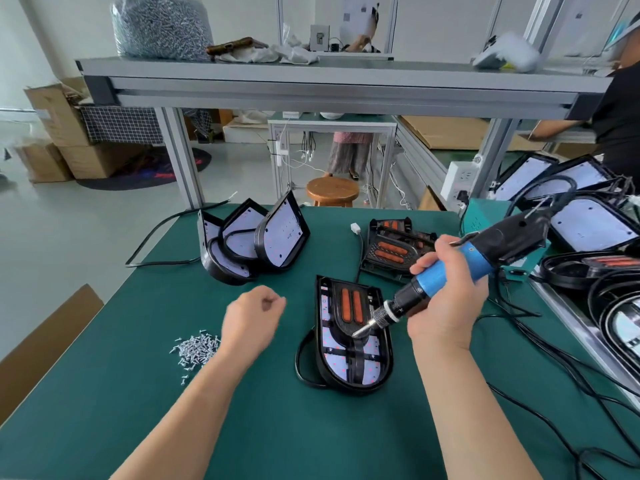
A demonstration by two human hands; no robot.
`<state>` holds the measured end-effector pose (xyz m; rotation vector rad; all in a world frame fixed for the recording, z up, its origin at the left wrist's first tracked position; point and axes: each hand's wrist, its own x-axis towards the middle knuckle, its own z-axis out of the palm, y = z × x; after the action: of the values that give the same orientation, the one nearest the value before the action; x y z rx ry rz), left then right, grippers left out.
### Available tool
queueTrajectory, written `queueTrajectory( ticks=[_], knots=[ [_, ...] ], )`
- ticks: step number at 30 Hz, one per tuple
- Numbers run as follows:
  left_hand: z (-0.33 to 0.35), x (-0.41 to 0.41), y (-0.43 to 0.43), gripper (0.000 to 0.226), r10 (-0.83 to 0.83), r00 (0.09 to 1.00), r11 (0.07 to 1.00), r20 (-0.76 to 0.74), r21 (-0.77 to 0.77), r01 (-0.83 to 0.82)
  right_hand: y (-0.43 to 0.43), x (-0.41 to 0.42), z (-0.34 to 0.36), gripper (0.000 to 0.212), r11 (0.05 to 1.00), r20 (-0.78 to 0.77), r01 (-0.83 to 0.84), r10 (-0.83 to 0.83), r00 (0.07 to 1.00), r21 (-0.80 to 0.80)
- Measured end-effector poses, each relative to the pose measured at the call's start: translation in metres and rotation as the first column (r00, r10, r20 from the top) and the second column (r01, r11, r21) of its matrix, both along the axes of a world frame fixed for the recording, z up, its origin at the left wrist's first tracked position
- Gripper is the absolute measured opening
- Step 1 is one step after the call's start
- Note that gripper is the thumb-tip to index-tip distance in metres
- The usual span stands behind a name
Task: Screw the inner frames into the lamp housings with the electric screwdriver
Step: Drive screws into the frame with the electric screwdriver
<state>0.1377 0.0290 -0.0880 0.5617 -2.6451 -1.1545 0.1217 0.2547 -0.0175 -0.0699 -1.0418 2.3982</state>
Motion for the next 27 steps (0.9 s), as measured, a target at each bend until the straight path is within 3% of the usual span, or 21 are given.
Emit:
queueTrajectory(
  ticks=[1, 3, 7, 18, 22, 24, 27],
  knots=[
    [0.001, 0.002, -0.013, 0.012, 0.032, 0.999, 0.999, -0.006, -0.040, -0.032, 0.002, 0.000, -0.003, 0.013, 1.000, 0.025, 0.018, -0.018, 1.000, -0.007],
    [0.001, 0.005, -0.037, 0.021, 0.047, 0.999, 0.995, 0.024, -0.085, -0.045, 0.005, 0.000, -0.008, 0.013, 0.999, 0.068, 0.048, -0.047, 0.997, -0.020],
    [0.000, 0.009, -0.066, 0.027, -0.012, 0.991, 0.998, 0.132, -0.065, 0.020, 0.011, -0.001, -0.015, 0.012, 0.996, 0.125, 0.074, -0.068, 0.990, -0.042],
    [-0.004, 0.013, -0.059, 0.027, -0.085, 0.977, 0.923, 0.195, -0.354, 0.150, 0.010, 0.003, -0.023, 0.012, 0.996, 0.202, 0.082, -0.075, 0.977, -0.028],
    [-0.005, 0.017, -0.055, 0.016, -0.113, 0.976, 0.890, 0.185, -0.419, 0.182, 0.010, 0.005, -0.023, 0.011, 0.997, 0.226, 0.080, -0.074, 0.971, -0.018],
    [-0.003, 0.021, -0.049, 0.015, -0.151, 0.985, 0.927, 0.087, -0.334, 0.171, 0.010, 0.007, -0.023, 0.012, 0.997, 0.247, 0.075, -0.066, 0.967, -0.025],
    [0.008, 0.028, -0.028, 0.018, -0.184, 0.982, 0.982, -0.048, -0.058, 0.182, 0.011, 0.008, -0.021, 0.011, 0.997, 0.279, 0.072, -0.060, 0.958, -0.034]
  ],
)
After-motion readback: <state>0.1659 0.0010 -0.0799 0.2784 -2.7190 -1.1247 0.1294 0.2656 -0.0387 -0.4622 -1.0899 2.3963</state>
